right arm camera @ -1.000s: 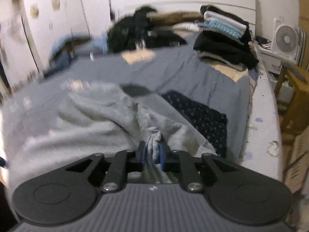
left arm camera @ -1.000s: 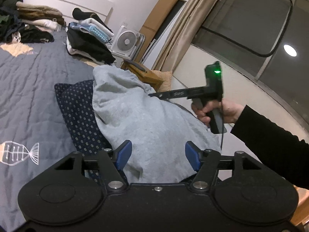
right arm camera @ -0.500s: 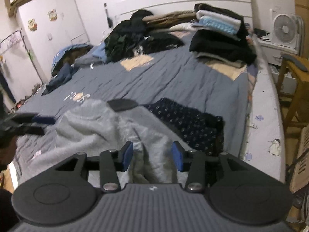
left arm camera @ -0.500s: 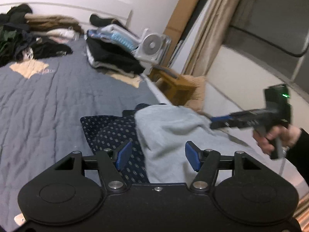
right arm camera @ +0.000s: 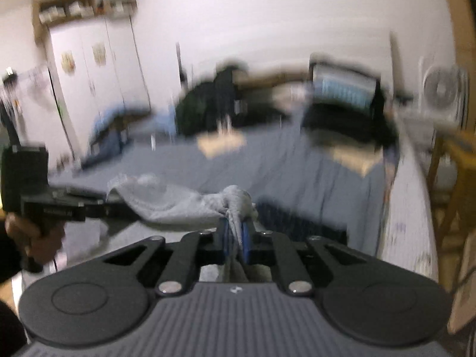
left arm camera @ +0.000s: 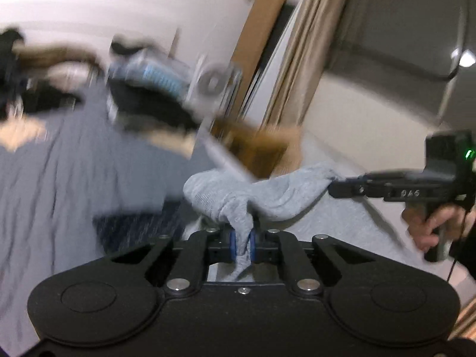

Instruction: Fold clothes

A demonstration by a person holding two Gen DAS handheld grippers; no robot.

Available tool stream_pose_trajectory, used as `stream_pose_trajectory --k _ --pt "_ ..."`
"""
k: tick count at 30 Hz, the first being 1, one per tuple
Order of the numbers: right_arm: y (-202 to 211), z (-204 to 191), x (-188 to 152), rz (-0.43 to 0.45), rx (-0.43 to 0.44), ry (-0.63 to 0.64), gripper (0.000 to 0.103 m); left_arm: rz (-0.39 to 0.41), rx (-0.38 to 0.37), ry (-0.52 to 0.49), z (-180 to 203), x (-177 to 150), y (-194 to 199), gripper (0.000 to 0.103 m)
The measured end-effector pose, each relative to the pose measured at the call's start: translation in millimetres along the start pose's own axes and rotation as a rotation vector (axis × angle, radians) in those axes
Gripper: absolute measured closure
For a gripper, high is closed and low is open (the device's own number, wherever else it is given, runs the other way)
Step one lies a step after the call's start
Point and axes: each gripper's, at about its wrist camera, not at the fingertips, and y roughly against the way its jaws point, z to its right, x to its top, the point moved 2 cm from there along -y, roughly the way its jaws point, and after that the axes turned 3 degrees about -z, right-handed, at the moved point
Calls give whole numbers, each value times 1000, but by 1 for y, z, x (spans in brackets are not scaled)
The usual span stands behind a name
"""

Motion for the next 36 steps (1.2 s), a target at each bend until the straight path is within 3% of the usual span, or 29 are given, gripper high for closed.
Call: stream_pose_trajectory --k 1,3,5,6,8,11,15,17,20,27,28,29,33,36 --pt "1 2 -1 4 -6 -1 94 13 3 -9 2 2 -1 95" --pt "-5 10 -6 -16 -32 -8 94 -57 40 -10 -3 0 -19 89" --pt "-26 23 -17 -122 -70 -57 89 -158 96 7 -10 -5 -39 70" --pt "-34 28 -22 -165 -75 -73 89 -165 114 34 -16 -7 -40 52" --pt "-45 33 -31 -218 -76 -87 81 -164 144 89 -26 -11 -40 44" --pt "-30 35 -22 -168 -60 -145 70 -106 126 101 -28 -7 -17 44" --pt "8 24 -9 -91 -73 -107 65 -21 128 27 -15 8 6 46" --pt "22 16 -8 -88 -73 -104 62 -35 110 -67 2 18 5 46" --pt "45 1 -13 -74 -59 -114 59 -85 101 -185 21 30 -6 60" --pt "71 -30 -49 -38 10 -225 55 -276 136 -263 20 21 -48 62" --pt "70 -34 -53 -32 23 -236 55 -276 129 -261 20 19 -47 74" --pt "69 -38 -57 -27 35 -246 54 -273 125 -247 18 19 -45 79" --pt "59 -50 -72 -21 72 -279 52 -235 117 -226 12 22 -38 89" --pt "45 -49 -80 -58 34 -278 52 -188 128 -179 5 36 -38 89"
